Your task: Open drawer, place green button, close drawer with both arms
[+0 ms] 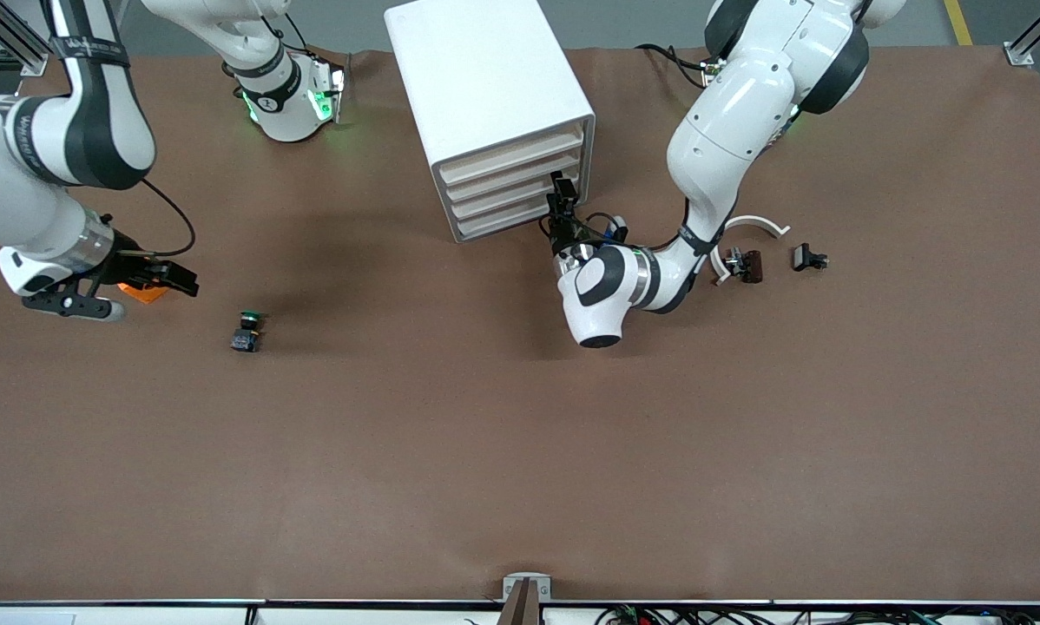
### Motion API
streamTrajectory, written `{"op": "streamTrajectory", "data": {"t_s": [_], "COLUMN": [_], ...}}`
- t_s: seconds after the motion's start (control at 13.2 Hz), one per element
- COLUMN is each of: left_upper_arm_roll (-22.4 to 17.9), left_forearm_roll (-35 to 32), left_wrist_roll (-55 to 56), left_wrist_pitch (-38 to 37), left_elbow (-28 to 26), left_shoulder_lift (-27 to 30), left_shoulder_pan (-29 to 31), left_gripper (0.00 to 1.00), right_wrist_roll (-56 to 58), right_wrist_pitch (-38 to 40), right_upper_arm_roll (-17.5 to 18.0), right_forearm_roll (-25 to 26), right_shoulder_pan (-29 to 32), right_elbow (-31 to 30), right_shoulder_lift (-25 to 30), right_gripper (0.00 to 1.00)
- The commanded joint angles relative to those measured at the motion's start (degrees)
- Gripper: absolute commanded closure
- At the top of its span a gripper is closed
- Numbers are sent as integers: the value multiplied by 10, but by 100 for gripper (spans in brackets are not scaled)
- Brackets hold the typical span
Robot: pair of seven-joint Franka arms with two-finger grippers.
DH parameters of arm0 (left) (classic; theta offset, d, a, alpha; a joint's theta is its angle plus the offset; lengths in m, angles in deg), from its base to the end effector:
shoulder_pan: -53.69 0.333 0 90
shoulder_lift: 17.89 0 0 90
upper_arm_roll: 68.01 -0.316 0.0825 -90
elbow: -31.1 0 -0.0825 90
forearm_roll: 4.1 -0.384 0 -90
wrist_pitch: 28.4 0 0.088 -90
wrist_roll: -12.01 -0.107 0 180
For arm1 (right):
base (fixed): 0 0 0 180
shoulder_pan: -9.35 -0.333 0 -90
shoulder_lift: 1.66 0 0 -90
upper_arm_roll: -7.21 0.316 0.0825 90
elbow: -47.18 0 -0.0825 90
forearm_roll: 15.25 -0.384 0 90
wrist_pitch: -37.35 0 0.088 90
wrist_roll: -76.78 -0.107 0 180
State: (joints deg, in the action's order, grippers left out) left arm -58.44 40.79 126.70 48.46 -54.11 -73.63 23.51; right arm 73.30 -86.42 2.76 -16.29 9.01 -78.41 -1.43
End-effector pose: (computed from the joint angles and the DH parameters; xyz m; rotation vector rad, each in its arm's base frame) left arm 0.4066 -0.4378 0.1115 -1.3540 -1.4125 1.3529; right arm 0.5258 -0.0371 0.3850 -3.1179 0.2229 0.0433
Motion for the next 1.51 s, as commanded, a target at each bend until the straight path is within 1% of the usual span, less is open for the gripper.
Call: {"op": "streamTrajectory", "data": {"t_s": [0.0, 0.15, 0.23, 0.45, 0.6, 0.91, 1.06, 1.21, 1.36, 1.44], "left_upper_arm_roll": [-5, -5, -6, -6, -6, -6, -8, -7, -8, -8], "left_forearm_roll": [3, 2, 2, 2, 2, 2, 2, 2, 2, 2], "left_wrist_roll": [10, 9, 9, 11, 11, 11, 11, 11, 11, 11], "left_wrist_pitch": [-1, -1, -1, 0, 0, 0, 0, 0, 0, 0], "left_elbow": [12, 12, 12, 12, 12, 12, 11, 11, 12, 12], "left_shoulder_lift": [-8, -8, -8, -10, -10, -11, -11, -11, -11, -11], "left_shoulder_pan": [-10, -12, -12, -12, -11, -12, -12, -14, -18, -19], "left_gripper": [38, 43, 48, 64, 65, 65, 65, 65, 65, 68], "right_wrist_roll": [-7, -7, -7, -12, -14, -15, -15, -15, -22, -24], "right_wrist_pitch": [-46, -124, -153, -201, -213, -273, -307, -355, -362, -361], "right_upper_arm_roll": [-2, -2, -3, -2, -2, -3, -3, -3, -3, -3], "right_forearm_roll": [-4, -4, -4, -4, -4, -4, -4, -4, -4, -4], "right_shoulder_pan": [-7, -8, -7, -8, -16, -15, -14, -14, -13, -13], "right_elbow": [-23, -65, -78, -100, -101, -99, -98, -98, -98, -98], "right_shoulder_lift": [-12, -30, -41, -66, -88, -136, -158, -193, -202, -204], "right_gripper": [0, 0, 0, 0, 0, 0, 0, 0, 0, 0]}}
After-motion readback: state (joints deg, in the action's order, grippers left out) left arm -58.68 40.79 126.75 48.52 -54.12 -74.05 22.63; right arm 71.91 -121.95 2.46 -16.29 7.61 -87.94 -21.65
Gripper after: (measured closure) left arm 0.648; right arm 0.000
